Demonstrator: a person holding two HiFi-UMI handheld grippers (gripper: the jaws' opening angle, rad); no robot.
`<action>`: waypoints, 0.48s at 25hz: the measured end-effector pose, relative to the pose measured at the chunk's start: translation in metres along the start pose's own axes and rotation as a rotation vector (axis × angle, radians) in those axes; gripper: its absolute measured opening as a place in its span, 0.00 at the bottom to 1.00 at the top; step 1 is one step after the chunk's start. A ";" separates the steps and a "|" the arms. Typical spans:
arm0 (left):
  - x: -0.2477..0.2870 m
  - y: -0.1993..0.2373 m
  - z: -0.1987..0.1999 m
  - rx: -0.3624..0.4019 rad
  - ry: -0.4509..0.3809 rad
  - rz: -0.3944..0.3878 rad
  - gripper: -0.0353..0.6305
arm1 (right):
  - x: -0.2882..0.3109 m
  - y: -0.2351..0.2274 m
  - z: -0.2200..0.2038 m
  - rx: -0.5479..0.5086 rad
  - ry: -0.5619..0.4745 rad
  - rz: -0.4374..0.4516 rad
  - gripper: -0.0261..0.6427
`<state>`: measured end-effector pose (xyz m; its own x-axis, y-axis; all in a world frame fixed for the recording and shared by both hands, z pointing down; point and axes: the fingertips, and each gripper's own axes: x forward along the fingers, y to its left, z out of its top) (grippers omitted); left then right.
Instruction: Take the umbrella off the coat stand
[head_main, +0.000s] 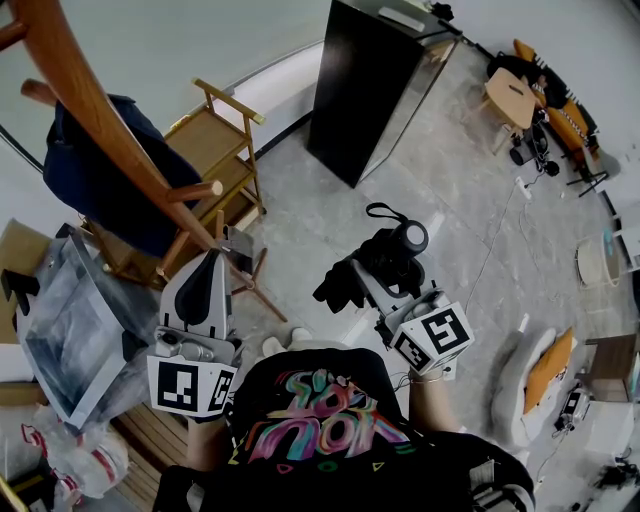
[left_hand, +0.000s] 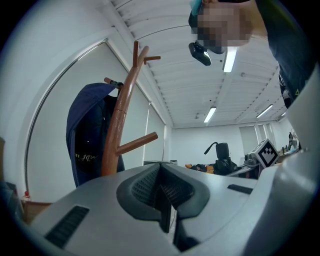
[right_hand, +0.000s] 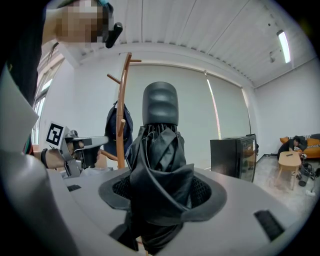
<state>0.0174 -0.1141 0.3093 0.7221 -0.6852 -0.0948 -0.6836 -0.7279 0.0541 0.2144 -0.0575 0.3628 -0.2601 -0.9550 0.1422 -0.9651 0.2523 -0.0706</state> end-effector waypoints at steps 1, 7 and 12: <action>0.000 0.000 0.000 -0.001 0.000 0.001 0.09 | 0.000 -0.001 -0.001 0.000 0.001 -0.003 0.44; -0.001 0.002 -0.002 0.001 0.003 0.013 0.09 | -0.001 -0.003 -0.003 -0.002 0.002 -0.005 0.44; 0.000 0.002 -0.003 -0.002 0.006 0.019 0.09 | -0.001 -0.003 -0.003 0.003 0.003 0.000 0.44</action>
<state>0.0159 -0.1157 0.3129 0.7099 -0.6988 -0.0879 -0.6968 -0.7150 0.0574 0.2173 -0.0570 0.3654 -0.2605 -0.9544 0.1455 -0.9649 0.2522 -0.0734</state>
